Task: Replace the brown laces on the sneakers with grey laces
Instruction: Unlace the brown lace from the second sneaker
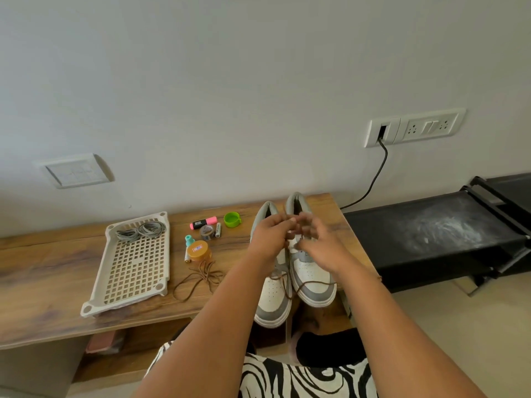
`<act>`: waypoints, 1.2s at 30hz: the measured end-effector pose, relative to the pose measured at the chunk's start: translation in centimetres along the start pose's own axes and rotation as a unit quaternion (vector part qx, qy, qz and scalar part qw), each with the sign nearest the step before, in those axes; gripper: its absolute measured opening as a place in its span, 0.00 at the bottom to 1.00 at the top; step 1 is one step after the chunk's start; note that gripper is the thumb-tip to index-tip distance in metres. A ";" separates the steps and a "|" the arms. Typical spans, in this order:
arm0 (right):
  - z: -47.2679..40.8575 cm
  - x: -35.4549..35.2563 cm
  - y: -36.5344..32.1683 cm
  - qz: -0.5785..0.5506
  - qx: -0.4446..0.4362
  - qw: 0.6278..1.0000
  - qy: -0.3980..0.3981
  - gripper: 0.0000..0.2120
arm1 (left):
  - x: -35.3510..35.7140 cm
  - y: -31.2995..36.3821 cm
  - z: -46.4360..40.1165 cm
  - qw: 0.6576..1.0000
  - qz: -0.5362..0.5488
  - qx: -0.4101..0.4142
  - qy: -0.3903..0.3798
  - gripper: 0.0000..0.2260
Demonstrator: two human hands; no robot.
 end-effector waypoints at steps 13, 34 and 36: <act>2.3 0.2 -1.9 0.165 -0.112 0.978 0.064 0.15 | -2.5 -1.5 1.9 0.902 -0.413 0.119 -0.029 0.34; 0.2 -0.8 -2.3 0.119 -0.145 0.980 0.074 0.12 | -3.6 1.2 1.1 0.980 -0.048 -0.029 -0.191 0.07; 0.0 -0.8 -1.9 0.088 -0.147 0.980 0.097 0.11 | -3.7 1.5 1.1 0.974 0.029 -0.052 -0.220 0.04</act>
Point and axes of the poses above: each hand's wrist, its own z-axis away from the middle knuckle, its own x-axis out of the palm, y = z × x, the point moved 1 cm from there along -z, towards the middle knuckle, and after that the axes turned 3 degrees about y, right-handed, at the moved point
